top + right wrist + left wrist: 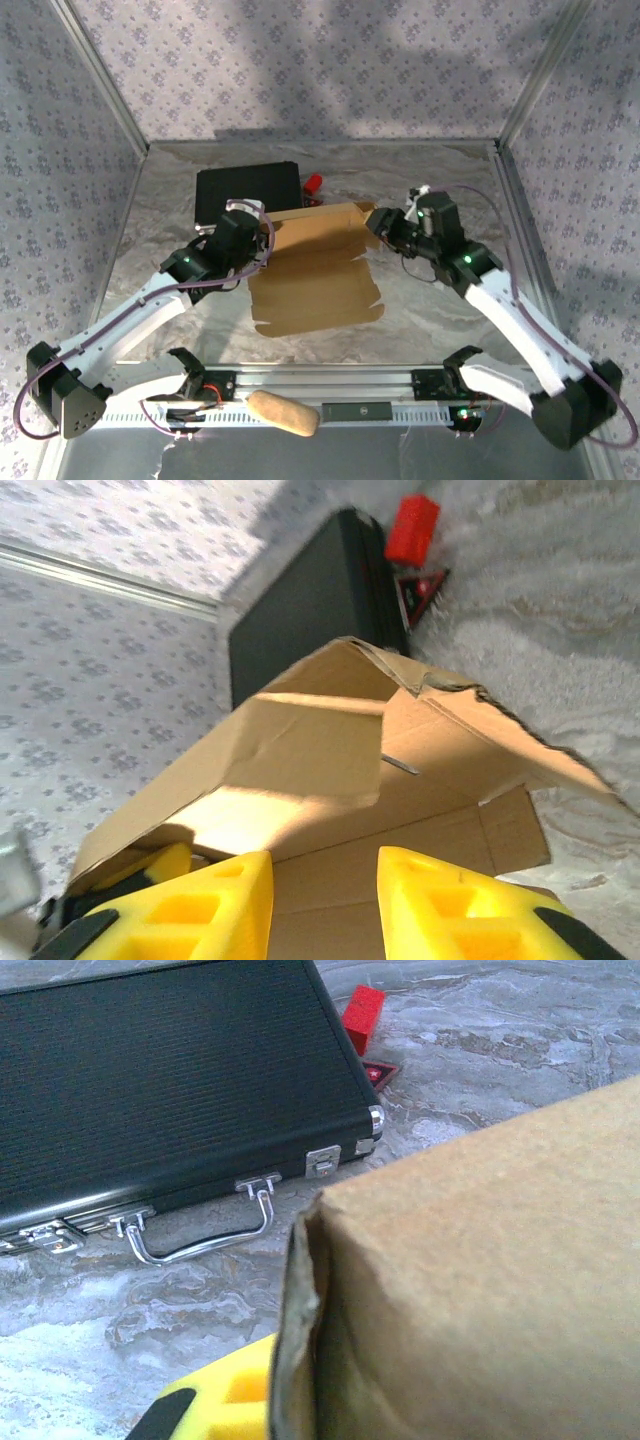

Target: Fold the paper box

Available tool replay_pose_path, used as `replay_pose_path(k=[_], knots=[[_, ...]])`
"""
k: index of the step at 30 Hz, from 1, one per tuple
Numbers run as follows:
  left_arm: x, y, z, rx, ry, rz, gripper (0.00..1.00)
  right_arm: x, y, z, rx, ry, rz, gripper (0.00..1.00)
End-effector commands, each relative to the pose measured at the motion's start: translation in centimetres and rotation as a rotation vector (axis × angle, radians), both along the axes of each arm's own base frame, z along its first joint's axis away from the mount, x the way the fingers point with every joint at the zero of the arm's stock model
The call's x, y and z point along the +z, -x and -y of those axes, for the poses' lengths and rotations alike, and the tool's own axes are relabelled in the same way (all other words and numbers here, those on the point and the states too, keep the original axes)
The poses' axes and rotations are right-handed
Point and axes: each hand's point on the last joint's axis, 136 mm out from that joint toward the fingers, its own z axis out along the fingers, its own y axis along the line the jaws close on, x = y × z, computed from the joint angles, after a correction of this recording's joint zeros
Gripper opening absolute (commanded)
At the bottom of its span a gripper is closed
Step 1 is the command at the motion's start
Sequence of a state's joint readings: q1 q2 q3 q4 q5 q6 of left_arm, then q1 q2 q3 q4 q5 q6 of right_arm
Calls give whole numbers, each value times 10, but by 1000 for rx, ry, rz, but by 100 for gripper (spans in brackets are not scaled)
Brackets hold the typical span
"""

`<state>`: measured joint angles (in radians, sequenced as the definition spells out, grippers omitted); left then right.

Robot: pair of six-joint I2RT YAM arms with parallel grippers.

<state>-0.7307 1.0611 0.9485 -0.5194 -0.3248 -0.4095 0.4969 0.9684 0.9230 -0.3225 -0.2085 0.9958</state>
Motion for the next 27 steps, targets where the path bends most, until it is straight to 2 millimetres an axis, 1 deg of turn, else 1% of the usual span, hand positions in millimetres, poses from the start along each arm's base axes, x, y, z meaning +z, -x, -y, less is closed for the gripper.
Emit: replay_pose_path(k=[1,4,6,8,9,10,11,14,16,21,23,27], knots=[[18,-6,5,-13,46,42,0,-16,9,23,-40,76,32,37],[21,-5,5,-18,51,45,0,-35,12,38,-65,107,24,39],[22,-4,7,-33,59,41,0,-37,10,47,-72,96,50,39],[22,-2,11,-75,92,14,0,-26,3,63,-96,75,110,39],[23,-1,13,-96,122,0,0,-20,0,69,-101,64,132,36],[23,-2,13,-116,161,-20,0,-10,-5,75,-101,46,171,34],[25,-2,14,-138,193,-35,0,-1,-9,77,-84,24,213,35],[31,-4,11,-187,219,-75,0,9,-17,67,46,-30,270,30],[37,-3,11,-233,234,-95,0,9,-21,59,133,-55,289,28],[58,-1,12,-370,360,-131,0,22,-22,35,344,-106,376,29],[61,-5,10,-383,360,-150,0,36,-17,25,403,-117,438,31],[62,-11,9,-392,328,-163,0,55,-1,12,485,-95,512,32]])
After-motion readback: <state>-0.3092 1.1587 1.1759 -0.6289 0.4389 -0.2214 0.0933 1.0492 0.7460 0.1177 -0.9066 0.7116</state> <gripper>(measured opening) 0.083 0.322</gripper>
